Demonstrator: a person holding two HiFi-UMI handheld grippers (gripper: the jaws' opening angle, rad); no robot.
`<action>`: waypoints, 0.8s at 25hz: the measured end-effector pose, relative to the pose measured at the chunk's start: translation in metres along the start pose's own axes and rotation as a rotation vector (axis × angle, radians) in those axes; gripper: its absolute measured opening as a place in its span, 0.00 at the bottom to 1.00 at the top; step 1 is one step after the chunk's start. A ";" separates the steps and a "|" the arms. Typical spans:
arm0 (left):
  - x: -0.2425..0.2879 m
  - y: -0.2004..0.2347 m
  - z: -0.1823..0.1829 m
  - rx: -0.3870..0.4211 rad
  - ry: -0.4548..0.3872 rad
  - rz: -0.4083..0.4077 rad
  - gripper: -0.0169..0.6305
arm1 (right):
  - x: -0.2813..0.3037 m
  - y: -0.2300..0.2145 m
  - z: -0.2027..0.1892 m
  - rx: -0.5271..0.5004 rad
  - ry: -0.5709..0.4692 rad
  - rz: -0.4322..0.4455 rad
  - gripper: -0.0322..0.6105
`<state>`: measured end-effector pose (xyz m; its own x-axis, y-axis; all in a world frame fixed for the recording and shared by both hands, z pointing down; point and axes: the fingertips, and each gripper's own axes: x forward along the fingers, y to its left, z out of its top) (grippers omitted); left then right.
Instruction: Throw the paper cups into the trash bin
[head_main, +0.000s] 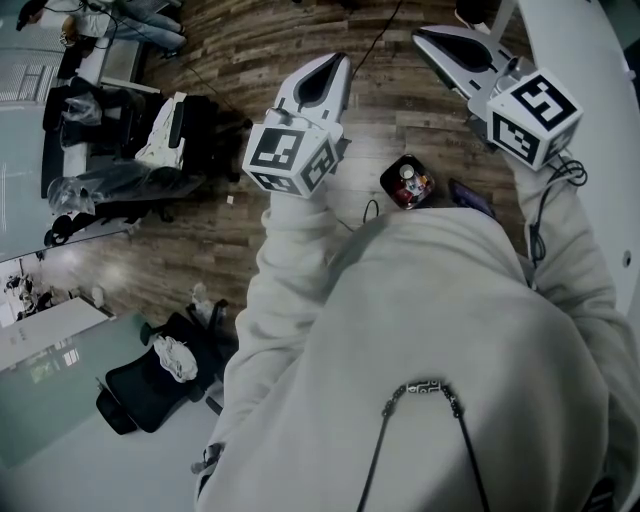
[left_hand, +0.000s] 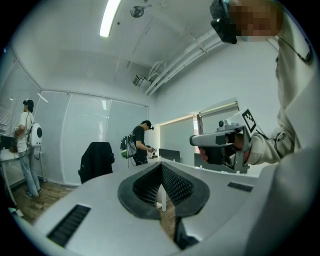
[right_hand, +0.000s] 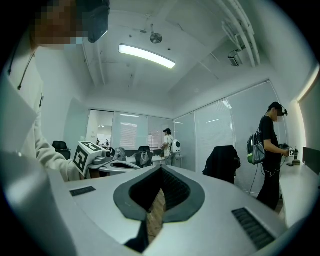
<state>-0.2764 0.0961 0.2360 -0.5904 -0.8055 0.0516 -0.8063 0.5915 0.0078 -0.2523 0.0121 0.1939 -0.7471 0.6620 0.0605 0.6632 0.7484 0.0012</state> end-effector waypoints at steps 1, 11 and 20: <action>0.000 0.000 -0.001 0.000 0.001 0.000 0.03 | 0.000 0.000 0.000 0.000 0.001 0.000 0.08; -0.007 0.005 0.002 -0.010 -0.026 0.021 0.03 | -0.002 0.000 -0.004 0.009 0.004 -0.010 0.08; -0.011 0.007 0.004 -0.019 -0.043 0.043 0.03 | -0.008 -0.001 -0.008 0.009 0.020 -0.024 0.08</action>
<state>-0.2754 0.1091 0.2317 -0.6255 -0.7802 0.0093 -0.7798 0.6255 0.0255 -0.2472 0.0058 0.2016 -0.7619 0.6427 0.0801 0.6444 0.7647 -0.0062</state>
